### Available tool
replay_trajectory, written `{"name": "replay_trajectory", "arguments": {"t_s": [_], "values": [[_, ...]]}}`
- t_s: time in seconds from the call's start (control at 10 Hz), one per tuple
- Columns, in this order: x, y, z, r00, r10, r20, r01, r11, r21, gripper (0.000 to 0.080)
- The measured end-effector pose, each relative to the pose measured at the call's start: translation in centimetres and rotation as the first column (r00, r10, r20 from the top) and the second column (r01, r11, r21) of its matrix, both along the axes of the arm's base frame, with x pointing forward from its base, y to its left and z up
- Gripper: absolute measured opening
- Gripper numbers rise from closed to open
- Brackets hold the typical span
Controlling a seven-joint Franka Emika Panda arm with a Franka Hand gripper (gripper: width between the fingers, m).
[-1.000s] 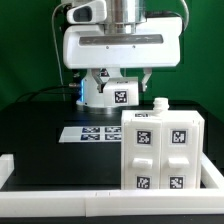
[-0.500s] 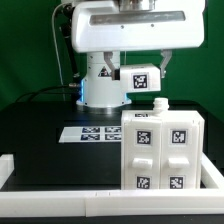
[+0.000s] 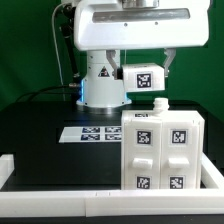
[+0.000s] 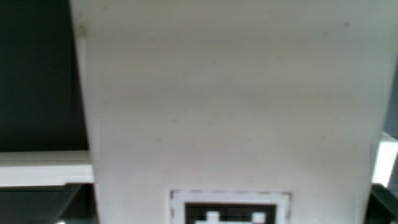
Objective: Assemble cabinet
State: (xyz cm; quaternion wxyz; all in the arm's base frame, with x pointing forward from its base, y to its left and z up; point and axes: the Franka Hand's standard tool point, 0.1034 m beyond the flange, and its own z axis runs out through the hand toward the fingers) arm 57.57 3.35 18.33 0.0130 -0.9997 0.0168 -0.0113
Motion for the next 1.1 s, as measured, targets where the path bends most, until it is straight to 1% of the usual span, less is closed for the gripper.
{"name": "replay_trajectory", "arguments": {"t_s": [0.2, 0.4, 0.6, 1.0, 1.1], "values": [[2.0, 0.6, 0.0, 1.0, 0.012, 0.003, -0.012, 1.0, -0.003, 0.0557], [3.4, 0.8, -0.7, 1.0, 0.016, 0.006, -0.016, 1.0, -0.009, 0.0557], [3.3, 1.1, -1.3, 1.0, 0.017, 0.0, -0.017, 1.0, -0.01, 0.0557], [3.4, 2.4, -1.4, 1.0, 0.018, 0.007, -0.018, 1.0, -0.009, 0.0557], [3.4, 2.9, -1.7, 1.0, 0.02, 0.007, -0.02, 1.0, -0.009, 0.0557]]}}
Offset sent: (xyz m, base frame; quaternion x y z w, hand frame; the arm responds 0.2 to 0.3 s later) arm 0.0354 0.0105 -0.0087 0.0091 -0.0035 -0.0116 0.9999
